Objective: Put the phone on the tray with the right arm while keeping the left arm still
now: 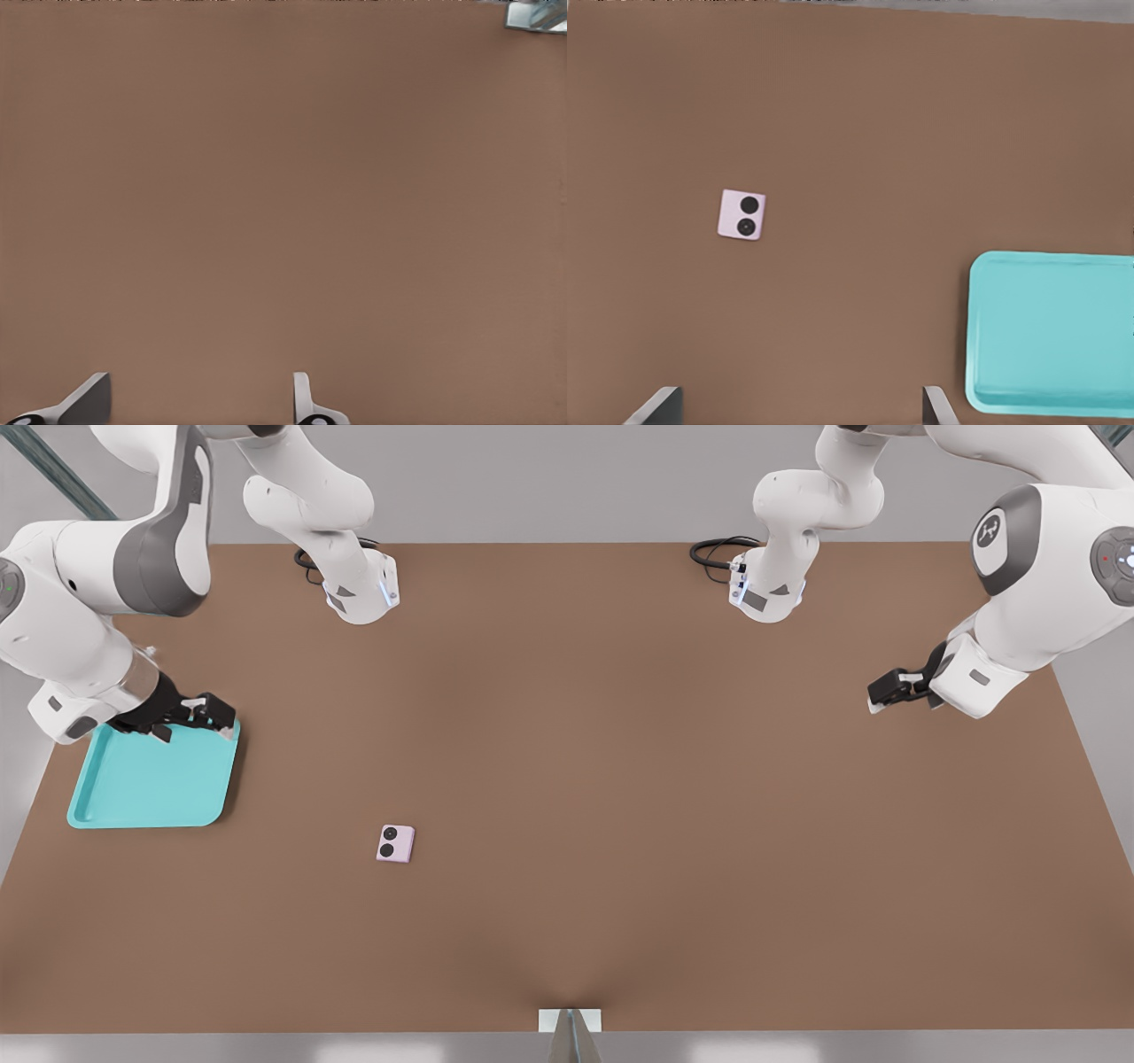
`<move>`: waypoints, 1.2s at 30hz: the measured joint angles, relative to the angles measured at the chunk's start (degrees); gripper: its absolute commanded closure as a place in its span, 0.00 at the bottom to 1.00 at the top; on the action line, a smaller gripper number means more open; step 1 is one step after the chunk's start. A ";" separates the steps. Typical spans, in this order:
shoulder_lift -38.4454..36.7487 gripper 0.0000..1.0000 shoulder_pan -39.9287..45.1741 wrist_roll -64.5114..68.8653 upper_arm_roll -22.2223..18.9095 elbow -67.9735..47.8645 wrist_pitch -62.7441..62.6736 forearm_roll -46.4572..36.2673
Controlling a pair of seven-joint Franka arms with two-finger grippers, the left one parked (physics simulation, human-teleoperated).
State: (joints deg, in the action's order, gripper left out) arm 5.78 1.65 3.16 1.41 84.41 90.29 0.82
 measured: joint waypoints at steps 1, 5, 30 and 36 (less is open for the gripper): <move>0.13 0.00 0.28 0.01 0.00 -0.01 0.23 0.01; 5.69 0.00 -1.12 -0.83 0.06 -0.59 1.71 0.04; 36.64 0.00 -12.70 -28.21 2.02 4.66 34.81 -3.11; 36.53 0.00 -12.87 -30.76 2.10 7.34 39.21 -0.22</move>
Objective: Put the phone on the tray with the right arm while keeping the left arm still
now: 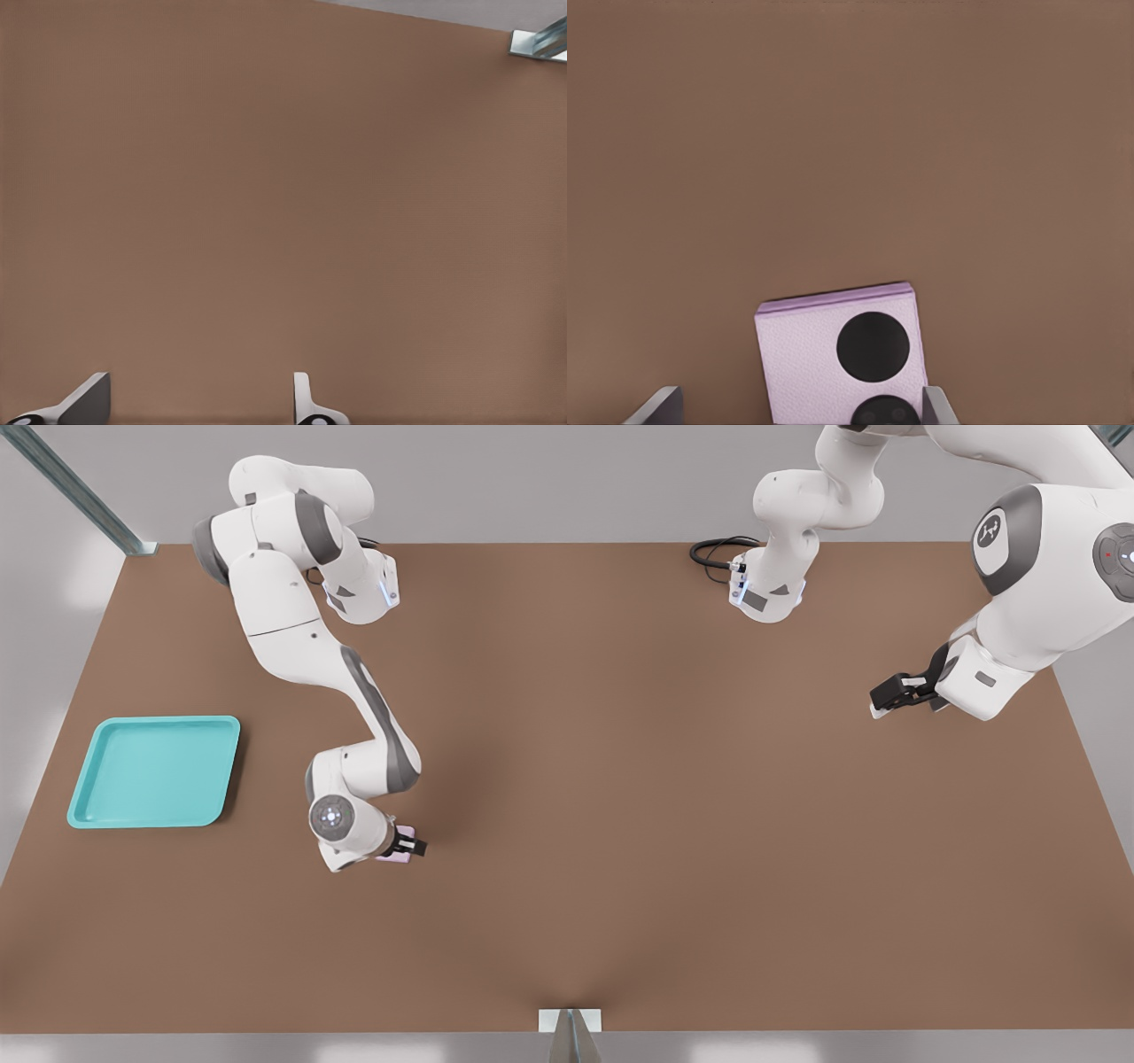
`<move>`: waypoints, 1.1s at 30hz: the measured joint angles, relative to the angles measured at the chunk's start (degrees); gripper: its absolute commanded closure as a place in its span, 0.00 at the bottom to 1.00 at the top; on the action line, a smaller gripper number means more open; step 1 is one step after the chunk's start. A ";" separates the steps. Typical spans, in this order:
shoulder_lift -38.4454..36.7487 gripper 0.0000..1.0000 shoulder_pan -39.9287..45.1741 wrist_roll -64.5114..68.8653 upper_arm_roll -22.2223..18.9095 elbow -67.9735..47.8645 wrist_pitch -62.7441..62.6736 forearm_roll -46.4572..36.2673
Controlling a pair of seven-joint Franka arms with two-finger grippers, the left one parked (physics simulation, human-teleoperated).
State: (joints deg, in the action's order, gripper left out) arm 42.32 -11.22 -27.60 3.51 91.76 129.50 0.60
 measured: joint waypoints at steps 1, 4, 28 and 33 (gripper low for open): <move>0.01 0.00 0.00 -0.10 0.00 0.06 0.35 0.40; 0.02 0.00 0.41 0.11 0.01 0.14 1.00 1.10; -0.46 0.00 1.43 10.48 1.16 3.97 1.04 3.22; -0.12 0.03 1.48 11.51 1.23 4.15 1.21 3.25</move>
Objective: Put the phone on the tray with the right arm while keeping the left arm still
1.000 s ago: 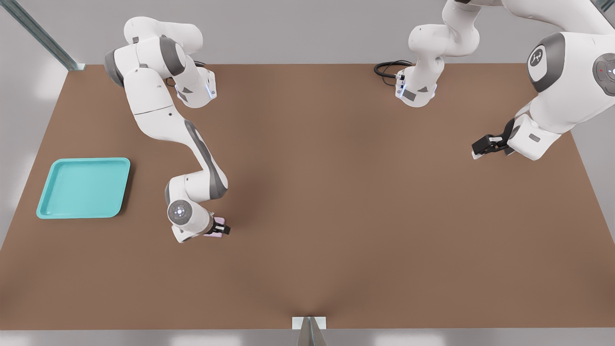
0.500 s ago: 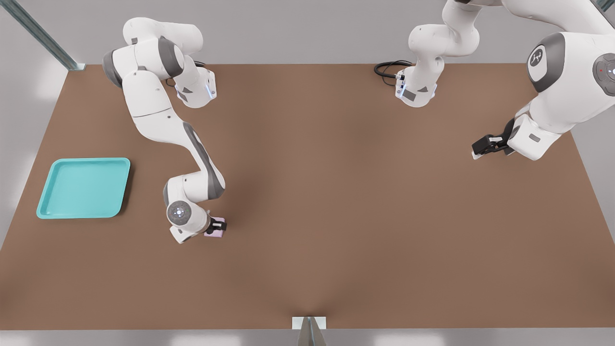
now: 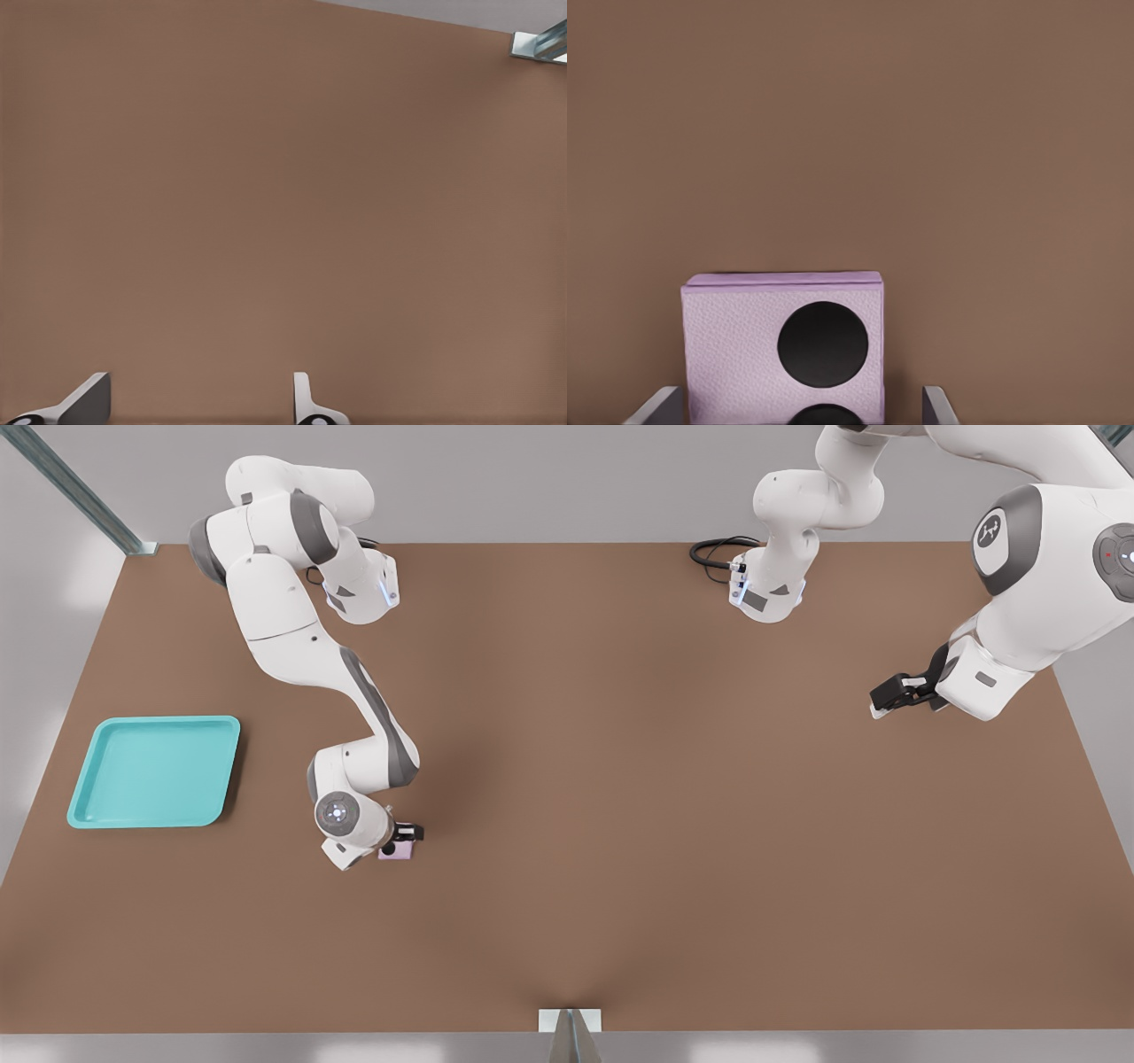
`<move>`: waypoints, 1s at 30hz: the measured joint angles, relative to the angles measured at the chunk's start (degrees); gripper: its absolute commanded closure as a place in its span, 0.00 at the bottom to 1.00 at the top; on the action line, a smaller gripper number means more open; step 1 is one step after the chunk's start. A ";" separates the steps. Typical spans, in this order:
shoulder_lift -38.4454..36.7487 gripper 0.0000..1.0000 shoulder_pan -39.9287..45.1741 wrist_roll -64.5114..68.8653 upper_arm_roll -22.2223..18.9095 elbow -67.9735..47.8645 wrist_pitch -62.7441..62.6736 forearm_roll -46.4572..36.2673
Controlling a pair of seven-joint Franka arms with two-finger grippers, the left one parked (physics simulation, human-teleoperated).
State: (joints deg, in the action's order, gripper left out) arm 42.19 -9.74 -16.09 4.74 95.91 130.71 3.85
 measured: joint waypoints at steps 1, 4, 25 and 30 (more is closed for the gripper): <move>-0.01 0.06 -0.01 0.18 0.00 0.00 0.03 0.00; 0.03 0.09 -0.08 0.65 0.00 0.00 0.08 0.00; -6.82 0.37 4.05 4.30 -0.03 -0.11 -2.34 -0.90; -15.73 0.37 14.53 6.95 -0.01 7.89 -4.66 -0.90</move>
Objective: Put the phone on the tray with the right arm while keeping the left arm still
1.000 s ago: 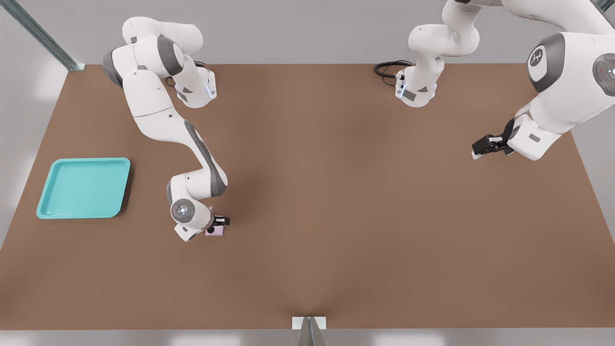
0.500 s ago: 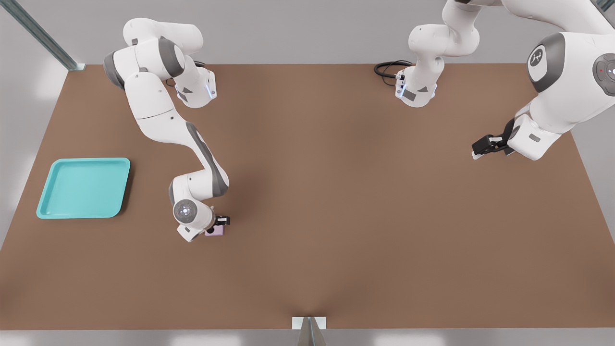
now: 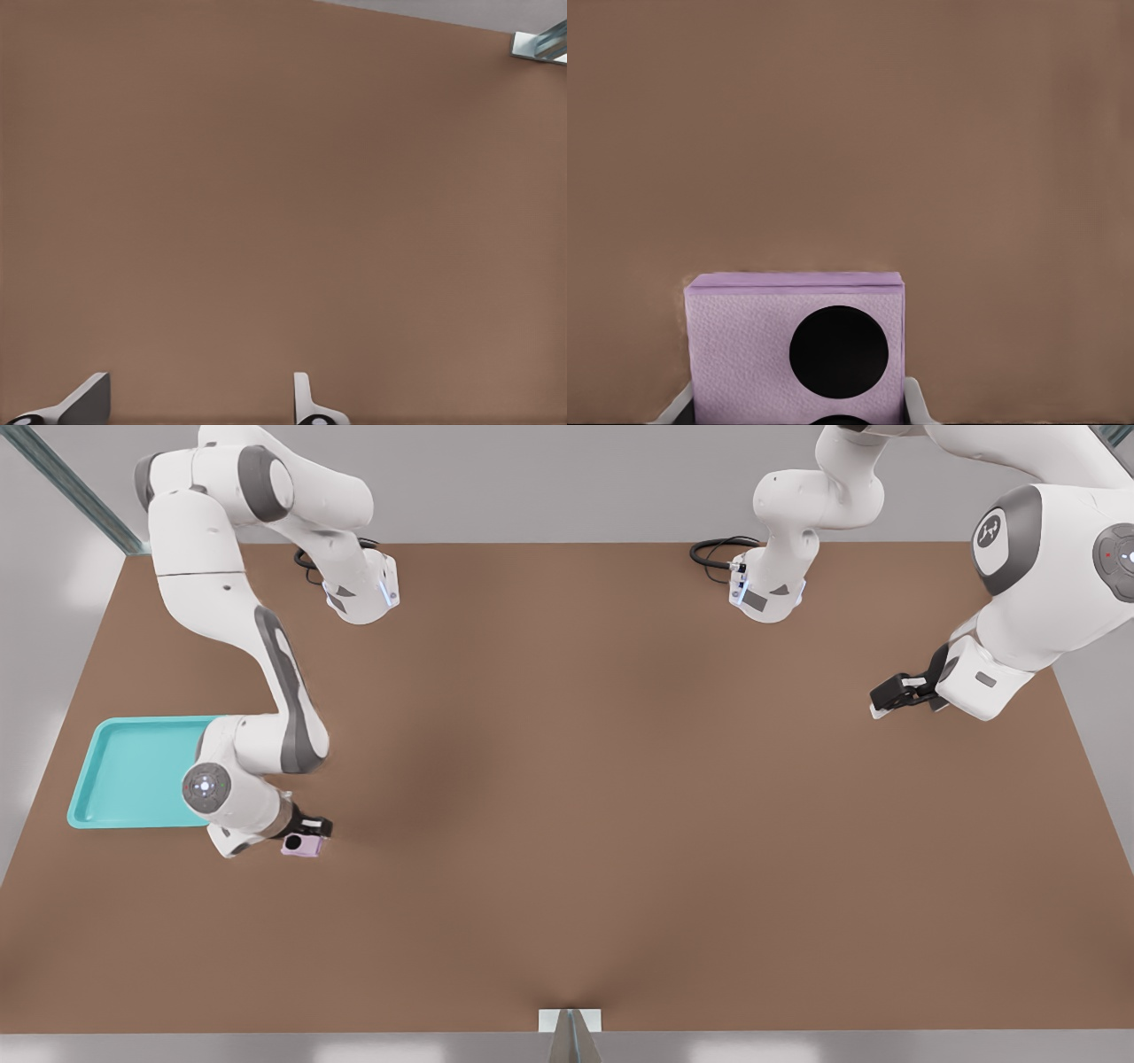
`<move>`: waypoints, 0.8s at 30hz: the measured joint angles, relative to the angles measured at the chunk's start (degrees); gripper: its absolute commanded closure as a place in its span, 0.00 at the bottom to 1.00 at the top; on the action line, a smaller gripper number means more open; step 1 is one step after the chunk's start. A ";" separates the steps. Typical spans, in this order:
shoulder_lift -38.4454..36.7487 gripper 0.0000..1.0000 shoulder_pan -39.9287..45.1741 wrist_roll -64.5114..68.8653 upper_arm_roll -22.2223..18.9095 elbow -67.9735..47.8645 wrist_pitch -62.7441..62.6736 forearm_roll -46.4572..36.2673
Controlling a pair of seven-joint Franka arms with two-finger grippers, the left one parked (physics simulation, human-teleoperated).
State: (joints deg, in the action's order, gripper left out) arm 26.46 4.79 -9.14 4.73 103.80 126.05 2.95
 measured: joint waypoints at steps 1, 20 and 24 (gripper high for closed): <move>-1.71 0.37 2.30 0.87 0.00 2.16 -0.28 0.00; -4.07 0.00 24.05 25.28 6.62 -11.18 -6.41 2.25; -7.16 0.00 22.05 23.63 24.10 -21.11 -14.47 7.20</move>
State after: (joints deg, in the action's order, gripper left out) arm 19.30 26.84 14.49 28.83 82.68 111.58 10.16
